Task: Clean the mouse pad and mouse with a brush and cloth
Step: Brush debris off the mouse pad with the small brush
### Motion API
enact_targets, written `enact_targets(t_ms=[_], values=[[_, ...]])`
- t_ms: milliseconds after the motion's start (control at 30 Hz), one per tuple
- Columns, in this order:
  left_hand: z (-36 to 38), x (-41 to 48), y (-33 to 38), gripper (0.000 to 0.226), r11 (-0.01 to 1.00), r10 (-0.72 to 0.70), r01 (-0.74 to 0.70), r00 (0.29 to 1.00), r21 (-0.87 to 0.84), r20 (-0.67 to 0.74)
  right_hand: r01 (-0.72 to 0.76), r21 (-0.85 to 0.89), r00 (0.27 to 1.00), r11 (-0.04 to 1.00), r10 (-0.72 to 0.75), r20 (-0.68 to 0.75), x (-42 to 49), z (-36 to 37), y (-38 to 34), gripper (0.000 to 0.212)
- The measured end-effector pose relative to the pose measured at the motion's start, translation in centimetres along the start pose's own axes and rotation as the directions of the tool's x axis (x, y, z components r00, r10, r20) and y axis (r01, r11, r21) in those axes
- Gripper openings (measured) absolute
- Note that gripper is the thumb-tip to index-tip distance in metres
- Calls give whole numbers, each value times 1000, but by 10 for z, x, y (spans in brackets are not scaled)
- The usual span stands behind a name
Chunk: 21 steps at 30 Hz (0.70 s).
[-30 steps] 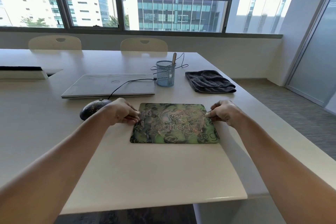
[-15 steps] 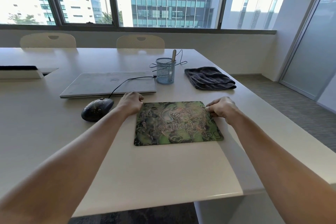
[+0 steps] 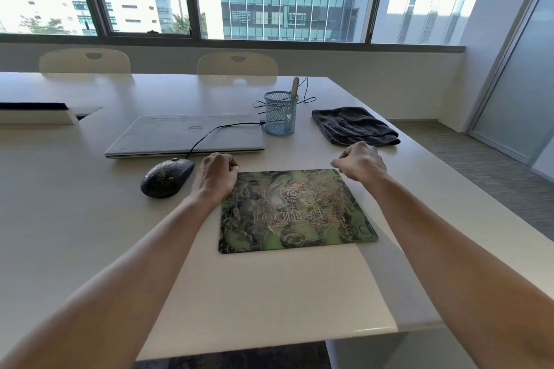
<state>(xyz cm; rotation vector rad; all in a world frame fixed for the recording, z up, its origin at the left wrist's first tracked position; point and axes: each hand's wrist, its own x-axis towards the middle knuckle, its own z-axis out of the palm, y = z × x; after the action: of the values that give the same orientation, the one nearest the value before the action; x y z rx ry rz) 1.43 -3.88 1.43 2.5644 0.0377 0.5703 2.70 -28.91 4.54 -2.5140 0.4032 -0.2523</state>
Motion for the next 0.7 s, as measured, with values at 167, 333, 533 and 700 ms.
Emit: enact_targets(t_ms=[167, 333, 533, 700], values=[[9, 4, 0, 21, 1000, -13, 13, 999, -9, -39, 158, 34, 987, 987, -157, -32, 18, 11, -33, 13], [17, 11, -3, 25, 998, -65, 65, 998, -20, 6, 275, 88, 961, 957, -271, -60, 53, 19, -63, 19], [23, 17, -10, 34, 994, -105, 105, 994, 4, 16, 315, 212, 943, 925, -278, -185, 102, 21, -95, 23], [25, 18, -13, 37, 995, -99, 98, 995, 34, 18, 348, 200, 937, 916, -341, -69, 140, 33, -109, 28]])
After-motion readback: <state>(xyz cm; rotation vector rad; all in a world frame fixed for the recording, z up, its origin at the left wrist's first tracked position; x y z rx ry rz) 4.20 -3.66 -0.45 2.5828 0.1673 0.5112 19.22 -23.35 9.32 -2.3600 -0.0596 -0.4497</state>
